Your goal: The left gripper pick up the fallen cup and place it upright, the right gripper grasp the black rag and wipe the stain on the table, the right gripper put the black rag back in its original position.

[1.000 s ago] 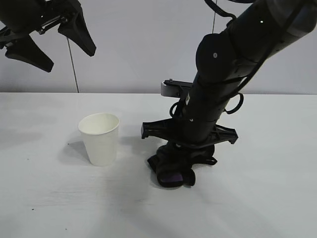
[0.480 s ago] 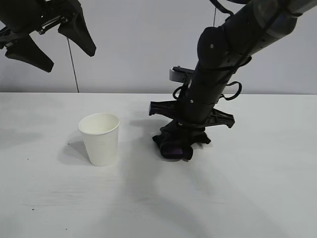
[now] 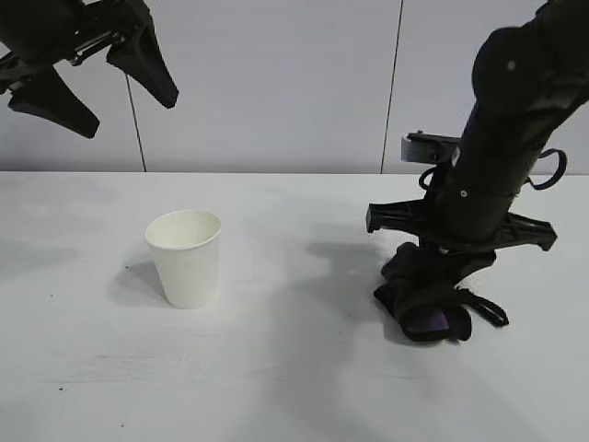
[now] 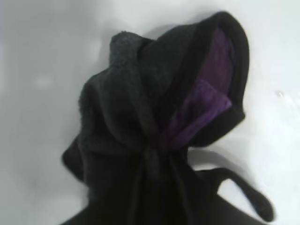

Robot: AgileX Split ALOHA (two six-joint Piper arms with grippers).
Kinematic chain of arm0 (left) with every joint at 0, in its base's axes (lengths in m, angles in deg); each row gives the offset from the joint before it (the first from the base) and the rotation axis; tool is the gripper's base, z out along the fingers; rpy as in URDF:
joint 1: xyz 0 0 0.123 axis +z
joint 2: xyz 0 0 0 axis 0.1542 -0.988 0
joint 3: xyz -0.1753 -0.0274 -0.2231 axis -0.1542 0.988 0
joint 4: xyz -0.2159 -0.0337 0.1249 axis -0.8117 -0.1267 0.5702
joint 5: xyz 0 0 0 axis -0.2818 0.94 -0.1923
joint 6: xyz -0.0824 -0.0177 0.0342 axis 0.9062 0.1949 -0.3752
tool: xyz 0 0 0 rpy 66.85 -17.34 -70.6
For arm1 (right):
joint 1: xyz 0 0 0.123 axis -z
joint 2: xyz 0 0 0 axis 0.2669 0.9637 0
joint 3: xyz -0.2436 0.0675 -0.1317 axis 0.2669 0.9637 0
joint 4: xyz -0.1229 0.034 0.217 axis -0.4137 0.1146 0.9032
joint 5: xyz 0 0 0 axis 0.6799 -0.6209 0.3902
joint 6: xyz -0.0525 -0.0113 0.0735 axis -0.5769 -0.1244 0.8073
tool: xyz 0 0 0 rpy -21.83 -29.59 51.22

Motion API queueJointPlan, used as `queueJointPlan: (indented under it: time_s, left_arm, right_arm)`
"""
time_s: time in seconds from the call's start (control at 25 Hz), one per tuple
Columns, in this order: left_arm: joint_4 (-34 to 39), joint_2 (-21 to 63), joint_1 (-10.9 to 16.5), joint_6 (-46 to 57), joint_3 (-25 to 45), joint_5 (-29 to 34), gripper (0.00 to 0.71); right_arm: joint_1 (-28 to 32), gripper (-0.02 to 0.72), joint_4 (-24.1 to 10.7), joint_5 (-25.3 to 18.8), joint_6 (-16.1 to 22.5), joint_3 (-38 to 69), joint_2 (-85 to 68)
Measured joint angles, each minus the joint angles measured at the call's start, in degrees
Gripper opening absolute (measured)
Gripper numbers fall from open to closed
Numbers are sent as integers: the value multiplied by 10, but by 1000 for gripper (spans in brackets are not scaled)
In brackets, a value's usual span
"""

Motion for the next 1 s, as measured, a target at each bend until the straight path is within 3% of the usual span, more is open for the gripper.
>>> queueJointPlan:
  time_s: [0.16, 0.36, 0.44, 1.0]
  left_arm:
    - [-14, 1, 0, 0, 31, -13, 694]
    - [-21, 0, 0, 0, 39, -23, 694]
    - [-26, 0, 0, 0, 39, -28, 694]
    - [-30, 0, 0, 0, 39, -30, 694]
  right_arm:
    - [32, 650, 60, -23, -33, -3, -39]
    - [82, 650, 220, -38, -164, -3, -43]
    - [92, 650, 260, -44, -193, -3, -43]
    - [98, 650, 249, -59, -208, -3, -43]
